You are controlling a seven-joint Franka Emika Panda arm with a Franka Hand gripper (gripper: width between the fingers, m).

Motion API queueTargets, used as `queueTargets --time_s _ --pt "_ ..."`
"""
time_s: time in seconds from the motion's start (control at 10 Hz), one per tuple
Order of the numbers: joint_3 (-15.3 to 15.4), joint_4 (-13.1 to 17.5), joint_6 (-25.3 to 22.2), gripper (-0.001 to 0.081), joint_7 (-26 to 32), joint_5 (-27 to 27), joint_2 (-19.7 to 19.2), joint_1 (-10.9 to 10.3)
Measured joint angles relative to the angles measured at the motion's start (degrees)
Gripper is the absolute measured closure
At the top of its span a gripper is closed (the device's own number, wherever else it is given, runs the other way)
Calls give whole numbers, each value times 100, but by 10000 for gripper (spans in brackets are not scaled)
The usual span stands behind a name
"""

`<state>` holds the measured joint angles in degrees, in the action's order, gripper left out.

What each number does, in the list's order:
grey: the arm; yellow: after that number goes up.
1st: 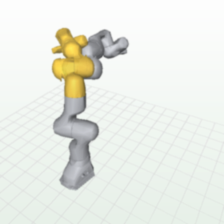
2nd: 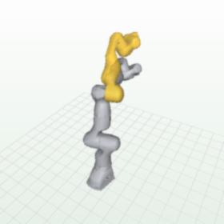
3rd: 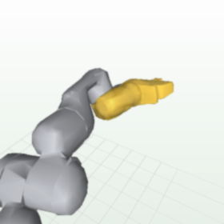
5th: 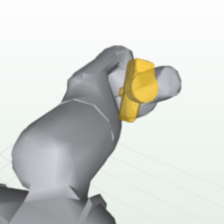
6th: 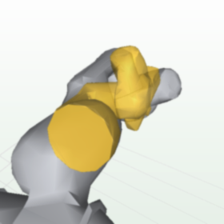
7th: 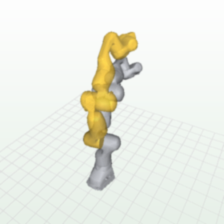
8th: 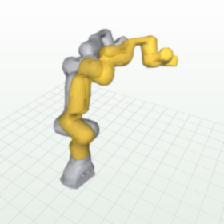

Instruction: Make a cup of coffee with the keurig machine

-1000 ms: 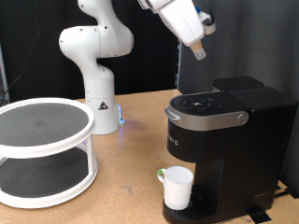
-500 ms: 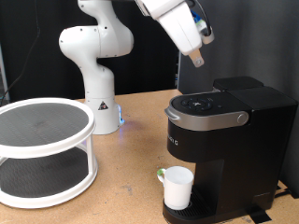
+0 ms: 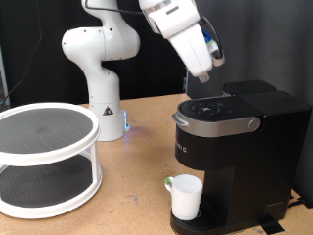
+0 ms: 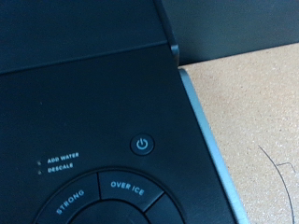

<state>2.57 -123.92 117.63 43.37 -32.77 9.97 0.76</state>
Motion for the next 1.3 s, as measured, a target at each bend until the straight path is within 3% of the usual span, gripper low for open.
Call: queueTargets --time_s 0.1,0.2,0.4,0.5,0.6,1.3 --pt "46 -64 82 583 -1 33 -37 -1" --pt "104 -126 209 716 -4 53 -92 -4" --pt "254 -297 521 716 -18 63 -160 -27" --pt "331 -375 654 793 -55 66 -187 -36" --pt "392 -432 734 802 -86 67 -226 -49" --pt "530 -612 1017 801 -210 67 -308 -55"
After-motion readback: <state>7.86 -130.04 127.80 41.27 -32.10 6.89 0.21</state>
